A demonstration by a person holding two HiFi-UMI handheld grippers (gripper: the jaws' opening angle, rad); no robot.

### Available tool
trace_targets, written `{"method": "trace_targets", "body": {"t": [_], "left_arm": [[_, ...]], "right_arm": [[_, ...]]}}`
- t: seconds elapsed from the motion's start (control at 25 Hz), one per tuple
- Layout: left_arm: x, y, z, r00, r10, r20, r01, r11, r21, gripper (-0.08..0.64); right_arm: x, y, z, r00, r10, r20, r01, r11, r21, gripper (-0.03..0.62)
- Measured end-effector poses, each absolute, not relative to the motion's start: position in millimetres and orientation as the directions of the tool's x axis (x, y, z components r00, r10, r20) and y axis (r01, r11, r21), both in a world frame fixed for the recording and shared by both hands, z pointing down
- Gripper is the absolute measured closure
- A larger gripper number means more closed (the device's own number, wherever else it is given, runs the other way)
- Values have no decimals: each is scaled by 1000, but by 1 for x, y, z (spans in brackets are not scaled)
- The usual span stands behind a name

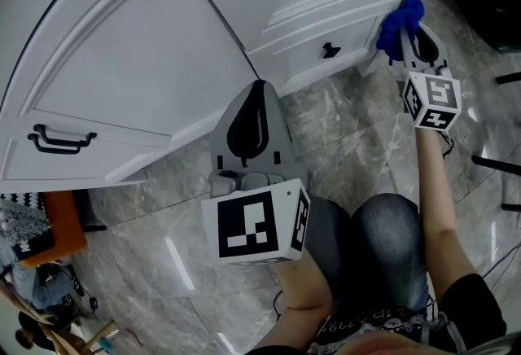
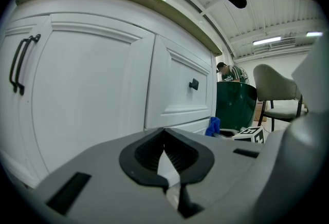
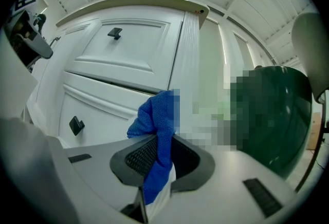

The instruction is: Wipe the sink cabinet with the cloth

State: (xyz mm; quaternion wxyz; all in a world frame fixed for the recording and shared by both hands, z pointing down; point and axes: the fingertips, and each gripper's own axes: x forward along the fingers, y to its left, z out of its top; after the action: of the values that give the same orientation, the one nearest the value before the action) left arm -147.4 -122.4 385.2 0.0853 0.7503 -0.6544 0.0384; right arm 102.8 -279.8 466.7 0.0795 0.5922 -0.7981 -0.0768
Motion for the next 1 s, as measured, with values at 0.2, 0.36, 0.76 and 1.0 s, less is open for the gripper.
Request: {"method": "trace_targets", "body": {"t": [0.2, 0.36, 0.76, 1.0], "left_arm": [[-148, -122, 385, 137, -976, 167, -989, -125, 82, 554], [-150, -122, 385, 136, -977, 161, -988, -122, 96, 554], [-163, -114, 380, 120, -983, 139, -987, -103, 126, 554], [-172, -109, 378, 111, -985, 129, -986, -93, 136, 555]], "right_arm": [[78, -255, 476, -397, -916, 50, -894, 398, 207, 515], [36, -225, 491, -535, -839, 97, -821, 544, 175, 515], [-93, -146, 527, -815, -543, 201, -518, 839, 165, 515], [-146, -143, 533, -852, -475, 221, -424, 873, 243, 515]]}}
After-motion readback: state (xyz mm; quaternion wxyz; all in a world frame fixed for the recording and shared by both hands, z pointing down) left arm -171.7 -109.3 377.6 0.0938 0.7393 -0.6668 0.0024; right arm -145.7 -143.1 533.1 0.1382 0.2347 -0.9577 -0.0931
